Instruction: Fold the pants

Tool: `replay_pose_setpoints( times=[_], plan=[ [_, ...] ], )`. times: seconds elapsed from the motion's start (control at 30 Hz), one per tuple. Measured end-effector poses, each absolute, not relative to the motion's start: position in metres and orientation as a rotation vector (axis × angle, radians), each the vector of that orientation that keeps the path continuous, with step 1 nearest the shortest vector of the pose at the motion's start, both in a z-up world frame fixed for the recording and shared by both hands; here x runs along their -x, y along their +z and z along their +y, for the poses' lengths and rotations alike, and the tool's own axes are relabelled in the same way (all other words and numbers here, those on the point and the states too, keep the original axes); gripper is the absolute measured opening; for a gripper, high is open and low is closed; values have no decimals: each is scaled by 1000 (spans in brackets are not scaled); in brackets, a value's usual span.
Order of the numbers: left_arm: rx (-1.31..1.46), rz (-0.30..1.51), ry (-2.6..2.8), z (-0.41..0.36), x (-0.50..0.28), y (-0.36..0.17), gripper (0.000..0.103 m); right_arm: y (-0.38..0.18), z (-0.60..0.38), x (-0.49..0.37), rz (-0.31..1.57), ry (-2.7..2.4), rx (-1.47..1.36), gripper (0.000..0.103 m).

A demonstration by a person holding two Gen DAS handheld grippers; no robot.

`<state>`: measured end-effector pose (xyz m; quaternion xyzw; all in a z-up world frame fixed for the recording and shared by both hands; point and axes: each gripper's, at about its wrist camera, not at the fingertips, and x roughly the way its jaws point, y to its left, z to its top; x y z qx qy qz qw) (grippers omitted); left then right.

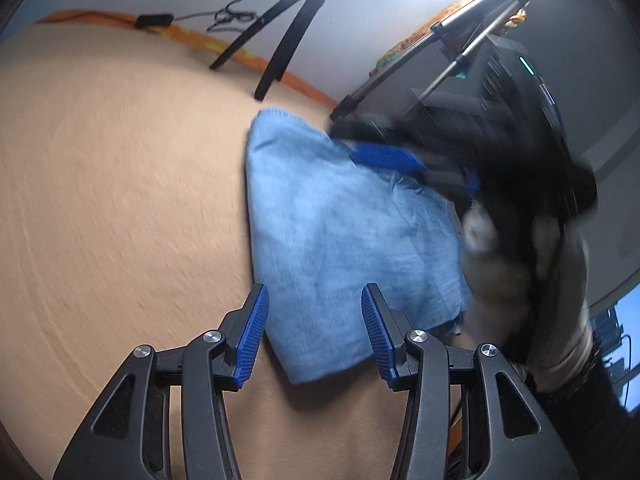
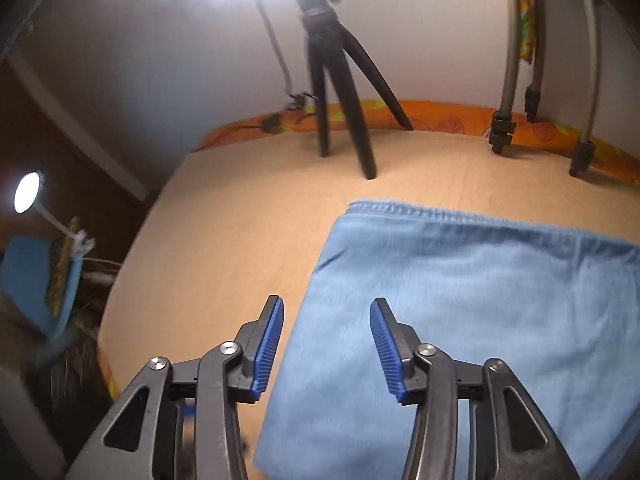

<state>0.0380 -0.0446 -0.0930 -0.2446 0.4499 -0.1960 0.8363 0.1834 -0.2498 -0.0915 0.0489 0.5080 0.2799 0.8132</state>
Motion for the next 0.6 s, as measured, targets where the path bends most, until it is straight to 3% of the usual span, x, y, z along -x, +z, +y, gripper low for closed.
replay_pose_setpoints(
  times=[0.43, 0.6],
  plan=[
    [566, 979, -392, -54, -44, -113, 47, -114, -159, -229, 1203, 468, 158, 49],
    [563, 968, -411, -53, -43, -109, 46, -139, -128, -233, 1251, 431, 351, 54]
  ],
)
